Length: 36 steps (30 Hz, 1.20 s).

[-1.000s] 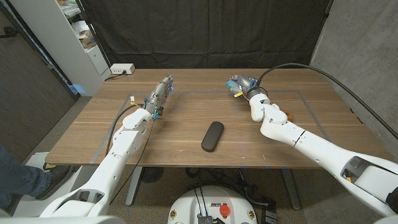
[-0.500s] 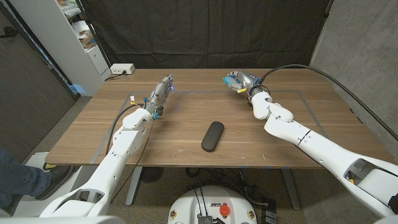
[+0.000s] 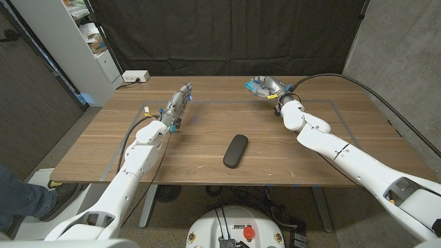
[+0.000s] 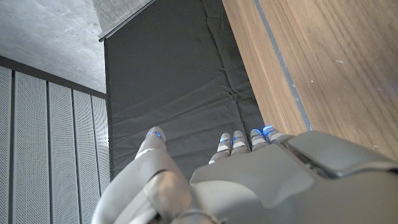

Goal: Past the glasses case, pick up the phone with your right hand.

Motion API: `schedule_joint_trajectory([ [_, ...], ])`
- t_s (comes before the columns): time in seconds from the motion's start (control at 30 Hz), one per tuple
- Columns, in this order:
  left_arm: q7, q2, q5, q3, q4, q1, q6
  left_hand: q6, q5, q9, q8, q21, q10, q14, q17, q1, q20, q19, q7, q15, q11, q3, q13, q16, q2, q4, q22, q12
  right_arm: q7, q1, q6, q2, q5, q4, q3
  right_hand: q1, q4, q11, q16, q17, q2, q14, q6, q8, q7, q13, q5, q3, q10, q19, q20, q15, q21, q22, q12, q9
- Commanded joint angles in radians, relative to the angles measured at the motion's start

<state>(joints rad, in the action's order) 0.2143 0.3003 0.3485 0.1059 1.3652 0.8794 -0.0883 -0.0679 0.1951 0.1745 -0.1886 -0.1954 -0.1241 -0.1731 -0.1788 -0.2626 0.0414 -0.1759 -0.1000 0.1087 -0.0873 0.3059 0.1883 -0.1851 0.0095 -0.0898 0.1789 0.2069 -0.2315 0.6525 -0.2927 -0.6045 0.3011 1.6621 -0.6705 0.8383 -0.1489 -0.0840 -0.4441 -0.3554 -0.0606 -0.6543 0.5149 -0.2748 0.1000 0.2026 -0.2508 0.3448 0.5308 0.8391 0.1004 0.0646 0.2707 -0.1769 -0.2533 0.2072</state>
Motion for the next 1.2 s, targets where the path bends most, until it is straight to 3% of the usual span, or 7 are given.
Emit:
schedule_joint_trajectory([
  [0.03,-0.011,0.006,0.000,-0.001,0.029,0.022,0.006,-0.001,-0.006,0.005,0.000,-0.001,-0.007,-0.013,-0.003,-0.004,0.004,-0.032,-0.004,0.002,0.000,0.002,0.005,-0.002,0.010,-0.005,0.002,0.002,-0.016,0.009,0.054,-0.008,-0.054,0.007,0.028,0.002,0.004,-0.014,-0.007,-0.005,-0.010,-0.009,0.008,-0.007,-0.002,0.002,0.003,0.001,0.025,0.006,0.027,0.144,-0.003,-0.002,0.000,0.003],
  [0.7,-0.012,0.016,0.013,-0.005,0.052,0.047,0.004,0.000,-0.006,0.005,0.000,-0.002,-0.007,-0.013,-0.003,-0.004,0.004,-0.032,-0.002,0.002,-0.001,0.002,0.005,-0.002,0.012,-0.008,0.002,0.002,-0.039,0.029,0.049,-0.026,-0.065,0.054,0.052,0.002,0.007,-0.015,-0.007,-0.012,-0.012,-0.014,0.012,-0.005,-0.002,0.002,0.013,-0.003,0.034,0.007,0.025,0.142,-0.005,-0.002,0.002,0.003],
  [1.2,-0.003,0.032,0.023,-0.019,0.059,0.055,0.006,0.000,-0.006,0.005,0.000,-0.002,-0.007,-0.013,-0.003,-0.005,0.005,-0.032,-0.003,0.002,0.000,0.001,0.005,-0.003,0.013,-0.009,0.002,0.002,-0.047,0.018,0.048,-0.009,-0.058,0.044,0.040,0.004,0.008,-0.014,-0.006,-0.016,-0.014,-0.017,0.016,-0.004,-0.003,0.002,0.018,-0.003,0.039,0.009,0.024,0.144,-0.005,-0.003,0.003,0.003],
])
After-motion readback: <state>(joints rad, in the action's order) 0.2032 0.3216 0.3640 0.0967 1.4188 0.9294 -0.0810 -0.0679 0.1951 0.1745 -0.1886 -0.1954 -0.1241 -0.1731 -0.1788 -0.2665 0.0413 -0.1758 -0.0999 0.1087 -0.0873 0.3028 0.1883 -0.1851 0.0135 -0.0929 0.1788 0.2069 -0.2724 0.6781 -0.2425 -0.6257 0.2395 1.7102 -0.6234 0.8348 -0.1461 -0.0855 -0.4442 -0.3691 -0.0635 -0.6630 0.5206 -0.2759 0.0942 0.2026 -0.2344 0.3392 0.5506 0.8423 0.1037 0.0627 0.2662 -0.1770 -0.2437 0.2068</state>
